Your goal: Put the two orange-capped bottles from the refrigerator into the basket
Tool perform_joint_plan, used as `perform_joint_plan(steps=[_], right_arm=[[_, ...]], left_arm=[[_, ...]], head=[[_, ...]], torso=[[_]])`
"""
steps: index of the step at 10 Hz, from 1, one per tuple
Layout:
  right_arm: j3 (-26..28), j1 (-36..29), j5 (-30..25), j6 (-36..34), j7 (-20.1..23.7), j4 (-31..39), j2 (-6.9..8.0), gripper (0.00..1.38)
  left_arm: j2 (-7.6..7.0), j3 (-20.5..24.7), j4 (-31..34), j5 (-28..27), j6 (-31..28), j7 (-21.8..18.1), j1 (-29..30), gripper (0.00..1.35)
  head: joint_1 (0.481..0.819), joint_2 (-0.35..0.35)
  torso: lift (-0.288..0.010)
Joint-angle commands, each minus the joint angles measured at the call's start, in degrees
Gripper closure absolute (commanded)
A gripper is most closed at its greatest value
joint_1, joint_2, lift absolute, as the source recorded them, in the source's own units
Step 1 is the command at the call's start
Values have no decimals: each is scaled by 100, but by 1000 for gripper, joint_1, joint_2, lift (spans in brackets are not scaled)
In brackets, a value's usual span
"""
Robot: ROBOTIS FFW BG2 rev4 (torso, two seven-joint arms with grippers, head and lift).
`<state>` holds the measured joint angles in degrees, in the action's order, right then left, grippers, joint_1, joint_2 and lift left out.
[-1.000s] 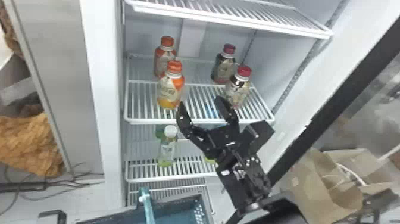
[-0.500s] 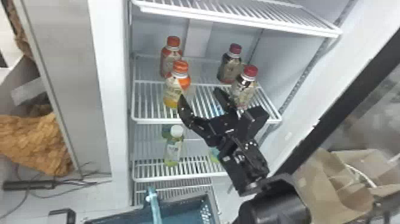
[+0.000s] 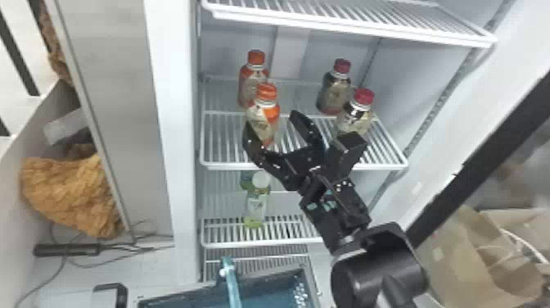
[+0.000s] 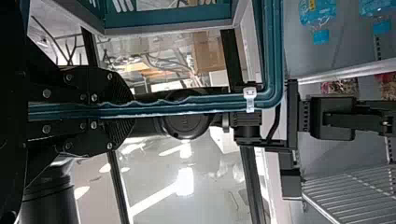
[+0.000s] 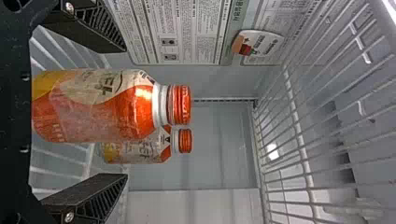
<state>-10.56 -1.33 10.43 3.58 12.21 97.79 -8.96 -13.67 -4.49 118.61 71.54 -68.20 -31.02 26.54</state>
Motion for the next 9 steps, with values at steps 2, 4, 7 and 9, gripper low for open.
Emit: perform_joint_plan(steps=[2,4,7,9], right_arm=[[-121,218,65,8,-8,-83,0,294],[-143,260,88,8,1,-55,0,777],[-121,189,77,8,-8,29,-9,892],[5,35,88,36,-8,269,-18,892]], left_arm=[[5,3,0,10,14,0,3,1208],[-4,3,0,10,14,0,17,1208],[-13,3,0,33,28,0,3,1210],[-21,-9,0,22,28,0,-11,1208]], head=[[695,-216],[695,-202],[695,-196],[695,-204]], torso=[[-40],[-40],[-40],[-40]])
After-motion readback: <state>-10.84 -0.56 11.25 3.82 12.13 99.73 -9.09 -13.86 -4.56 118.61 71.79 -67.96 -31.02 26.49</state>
